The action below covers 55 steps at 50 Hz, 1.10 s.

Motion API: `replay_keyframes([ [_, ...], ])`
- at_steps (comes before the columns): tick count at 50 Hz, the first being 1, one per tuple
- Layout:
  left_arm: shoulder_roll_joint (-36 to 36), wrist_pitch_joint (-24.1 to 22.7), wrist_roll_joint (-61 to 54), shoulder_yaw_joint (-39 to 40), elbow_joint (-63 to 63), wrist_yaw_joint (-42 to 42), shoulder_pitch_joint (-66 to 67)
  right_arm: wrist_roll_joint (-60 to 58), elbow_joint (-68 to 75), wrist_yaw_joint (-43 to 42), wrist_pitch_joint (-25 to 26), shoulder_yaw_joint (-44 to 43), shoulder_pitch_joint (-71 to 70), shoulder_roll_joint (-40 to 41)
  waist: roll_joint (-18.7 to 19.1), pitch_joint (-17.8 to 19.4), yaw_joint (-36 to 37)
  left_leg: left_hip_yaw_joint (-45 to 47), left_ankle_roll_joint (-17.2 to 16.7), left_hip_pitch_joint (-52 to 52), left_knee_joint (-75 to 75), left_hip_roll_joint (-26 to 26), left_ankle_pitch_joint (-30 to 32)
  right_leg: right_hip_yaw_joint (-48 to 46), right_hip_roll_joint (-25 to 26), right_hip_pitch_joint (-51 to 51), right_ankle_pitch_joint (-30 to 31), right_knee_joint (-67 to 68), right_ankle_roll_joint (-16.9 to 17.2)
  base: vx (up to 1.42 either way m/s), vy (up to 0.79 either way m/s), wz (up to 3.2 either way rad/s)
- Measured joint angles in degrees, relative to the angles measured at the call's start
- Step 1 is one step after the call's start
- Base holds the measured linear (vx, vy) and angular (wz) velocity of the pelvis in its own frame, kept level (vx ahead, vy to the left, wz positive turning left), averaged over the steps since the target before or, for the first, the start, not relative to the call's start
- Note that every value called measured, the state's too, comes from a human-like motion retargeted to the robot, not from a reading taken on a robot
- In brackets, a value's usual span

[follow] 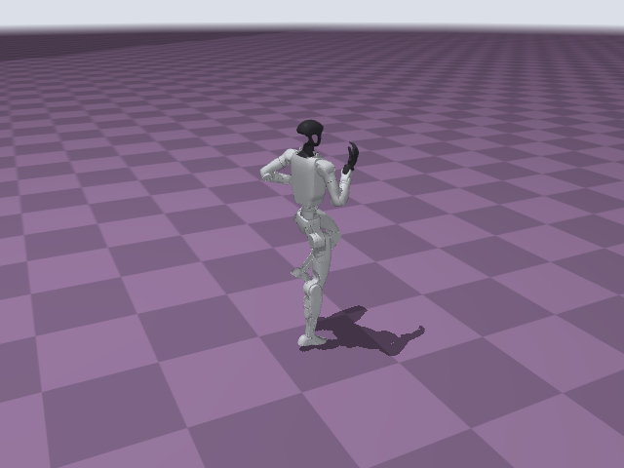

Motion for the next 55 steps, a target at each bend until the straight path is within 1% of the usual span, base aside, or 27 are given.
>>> replay_keyframes([
  [2,0.5,3.4,-1.7,0.5,-1.2,-5.0,3.8,3.2,-6.9,3.5,-0.7,1.1,4.2,0.5,3.8,-0.3,1.6,-1.3,-3.5,15.9,-22.9,0.4,8.0,-6.2,3.6,-0.1,-1.1,9.0,-3.9,0.21,0.09,-1.05],
  [3,-0.1,5.1,-1.9,1.4,-1.4,-7.2,5.7,5.3,-7.8,4.3,-0.8,2.0,6.2,1.1,7.1,-0.2,1.0,-3.1,-6.7,25.4,-36.3,1.9,12.5,-9.8,7.1,-1.5,-6.2,20.0,-6.9,0.18,0.1,-1.04],
  [5,-4.1,7.1,0.8,-1.0,1.3,-5.4,2.3,3.5,-5.3,4.5,-0.4,4.9,9.6,1.6,9.6,-2.0,-0.8,-5.5,-8.0,36.8,-62.4,1.0,23.0,-15.4,7.6,-20.2,-20.1,61.9,-9.4,0.14,0.11,-0.66],
  [7,-7.7,6.8,4.3,-2.8,5.7,-0.9,-6.6,-1.0,1.4,1.3,0.2,7.3,11.9,2.0,11.9,-3.4,-2.8,-8.8,-11.1,44.5,-83.6,1.1,30.4,-18.8,7.8,-38.6,-26.6,95.5,-10.3,0.09,0.12,-0.56],
  [9,-11.7,5.4,8.5,-4.8,11.5,2.3,-18.4,-6.1,9.5,-1.4,0.4,7.4,13.7,2.4,14.4,-2.9,-4.8,-9.4,-12.7,49.4,-93.0,2.9,21.7,-21.4,8.2,-54.4,-30.0,120.7,-9.6,-0.03,0.2,-0.42],
  [12,-15.3,2.7,10.5,-7.9,18.0,9.9,-41.1,-8.6,19.8,-4.4,0.9,4.6,16.4,3.5,13.6,1.2,-12.1,-10.7,-6.8,48.8,-92.7,1.7,3.4,-20.6,6.0,-73.5,-30.4,143.4,-1.9,-0.14,0.15,1.19],
  [15,-15.0,0.9,11.3,-9.2,14.0,12.8,-62.6,1.7,17.2,0.0,-1.2,-2.5,28.9,0.0,12.2,2.4,-18.7,-16.8,-5.6,44.7,-87.1,-1.1,5.3,-20.0,0.0,-73.8,-31.6,142.3,-0.4,0.05,-0.02,1.7],
  [20,-21.3,-1.3,18.2,-11.1,-2.7,12.1,-63.9,4.8,7.2,7.9,-2.8,-8.0,52.7,-15.6,17.0,-12.5,-15.7,-10.9,-11.6,48.1,-97.6,2.8,32.5,-21.3,8.7,-54.7,-20.7,100.1,-7.6,0.29,-0.16,-0.53],
  [22,-23.3,-0.9,18.6,-11.3,-7.6,6.9,-58.4,3.5,10.0,11.3,-1.5,-9.2,55.8,-16.7,15.8,-12.7,-17.2,-10.5,-10.9,43.2,-83.1,1.7,29.4,-18.1,10.1,-37.0,-13.5,72.6,-4.4,0.16,-0.15,1.12],
  [25,-21.7,-1.3,9.9,-8.9,-10.1,5.3,-50.7,0.0,20.9,4.4,0.1,-5.6,48.7,-11.7,9.2,-1.3,-16.0,-4.3,-4.8,37.2,-43.6,0.2,13.9,-5.5,9.5,-0.3,6.1,24.0,5.1,0.13,-0.12,0.65],
  [26,-21.2,-1.9,8.5,-9.2,-8.5,5.7,-48.9,-2.0,25.5,3.4,1.4,-3.8,43.4,-10.2,7.1,-0.6,-12.9,-2.1,-2.6,28.3,-28.4,0.4,10.3,0.2,7.2,2.6,8.5,16.3,6.6,0.01,-0.14,-0.75],
  [27,-20.4,-2.5,7.5,-9.2,-6.8,6.3,-46.8,-3.5,30.1,2.7,2.5,-2.2,38.0,-8.6,5.3,-0.1,-9.9,-0.6,-1.3,19.0,-14.1,0.8,7.4,4.8,5.1,4.5,7.4,10.6,7.0,-0.05,-0.13,-0.97],
  [28,-19.1,-2.7,7.3,-8.6,-4.7,7.1,-44.3,-4.3,35.0,2.7,3.0,-1.0,32.3,-6.8,4.2,0.0,-7.1,-0.3,-1.6,9.2,-2.0,1.6,6.2,7.4,3.5,4.5,-0.5,9.1,4.9,-0.07,-0.11,-1.09],
  [30,-16.8,-3.3,7.1,-6.6,0.3,9.0,-38.4,-6.3,42.6,-0.1,2.0,0.4,20.3,-3.6,3.8,3.0,-0.8,-1.9,-7.8,-6.9,16.4,2.3,4.8,8.1,1.5,4.5,-19.3,9.5,-0.2,-0.09,-0.08,-1.56],
  [32,-14.6,-3.7,5.4,-3.2,6.7,9.6,-30.4,-6.0,41.7,-4.0,0.2,1.2,7.1,-3.2,5.7,9.6,4.4,-4.5,-15.8,-13.4,25.1,2.9,2.4,10.2,1.5,4.6,-28.7,13.7,-4.3,-0.13,-0.06,-2.01],
  [33,-13.2,-3.4,3.5,-1.2,9.3,8.6,-25.6,-4.8,38.6,-3.9,-0.2,1.3,1.0,-3.1,6.6,12.1,5.3,-6.0,-17.1,-14.3,26.8,4.3,1.2,12.0,2.7,4.3,-30.0,16.6,-5.6,-0.07,-0.1,-1.12],
  [35,-10.2,-2.5,0.0,0.1,11.4,7.0,-16.2,-1.8,29.2,-2.5,-0.3,1.3,-6.8,-1.7,6.6,11.0,3.5,-8.4,-12.6,-15.9,25.9,6.7,0.3,11.0,4.8,4.2,-27.1,17.0,-5.6,0.1,-0.12,0.67],
  [37,-4.5,-2.4,0.1,-2.6,8.6,7.9,-9.8,-0.8,16.2,-3.0,0.2,1.3,-5.6,-0.2,3.9,3.6,1.4,-6.7,-4.9,-15.4,18.1,4.6,3.1,5.4,3.5,6.6,-15.7,5.8,-2.6,0.28,-0.05,2.02],
  [38,-0.9,-2.4,1.3,-3.8,6.6,8.0,-8.0,-1.9,9.6,-3.9,-0.2,1.3,-3.8,0.3,2.0,0.7,2.6,-4.8,-3.1,-12.3,11.9,2.9,5.2,3.8,2.3,7.2,-8.8,1.2,-0.6,0.27,0.01,0.9],
  [40,3.7,-1.4,3.8,-3.4,3.5,6.3,-3.6,-5.4,-1.2,-4.3,-1.1,1.8,0.5,1.0,-0.3,-2.8,7.3,-1.7,-4.2,-0.2,-4.4,0.6,10.0,2.1,0.9,6.2,1.5,-1.2,2.1,0.22,0.04,-0.81],
  [42,2.4,0.9,4.0,0.1,2.4,4.2,2.1,-6.2,-6.4,-4.0,-1.9,3.7,5.4,1.5,2.7,-3.3,9.3,-2.1,-9.2,18.7,-26.3,-0.2,16.4,-3.9,3.1,5.8,1.5,5.2,-1.6,0.16,0.05,-1.7],
  [45,-4.6,3.1,6.9,0.8,5.1,4.1,2.1,-10.0,-3.3,-5.6,-3.0,6.7,12.3,0.8,12.8,-0.1,2.8,-7.8,-18.9,49.6,-66.5,2.3,32.5,-14.3,11.6,-0.3,-13.0,38.1,-11.5,0.07,0.07,-0.15],
  [47,-8.7,4.2,8.6,-1.6,10.4,7.5,-7.6,-10.6,4.2,-2.9,-0.2,8.1,13.5,0.6,9.8,-4.7,-1.0,-8.1,-15.4,50.0,-82.3,0.1,35.9,-16.8,8.3,-28.9,-22.6,79.6,-7.6,-0.05,0.05,0.47],
  [49,-12.2,4.0,10.8,-4.1,15.3,7.6,-17.7,-12.5,11.7,-1.6,0.9,7.1,16.6,0.3,11.8,-3.6,-6.6,-9.3,-15.3,55.4,-91.5,1.8,22.4,-20.6,6.8,-42.4,-28.0,103.1,-6.8,-0.12,0.08,1.09],
  [52,-15.8,1.2,12.0,-8.8,22.0,11.2,-37.7,-14.2,23.1,-3.7,1.3,3.6,20.3,1.6,10.6,3.6,-16.7,-12.3,-6.5,57.5,-91.4,0.9,0.0,-21.0,1.5,-55.5,-32.6,127.4,0.3,-0.22,0.07,2.18],
  [53,-15.1,0.8,12.4,-10.2,22.6,13.4,-45.3,-12.2,25.2,-5.3,1.2,2.0,22.2,2.2,9.4,6.9,-19.4,-15.0,-3.2,55.4,-85.5,0.2,-3.7,-20.2,1.4,-57.1,-33.2,130.9,3.4,-0.25,-0.02,2.11],
  [55,-13.8,1.0,14.0,-12.2,21.0,15.3,-59.3,-6.1,24.8,-5.9,-0.4,-1.0,28.0,1.8,9.0,9.3,-20.1,-17.6,-1.5,49.4,-74.5,0.3,-6.2,-19.6,4.5,-60.9,-32.5,132.4,6.3,-0.16,-0.09,0.74],
])
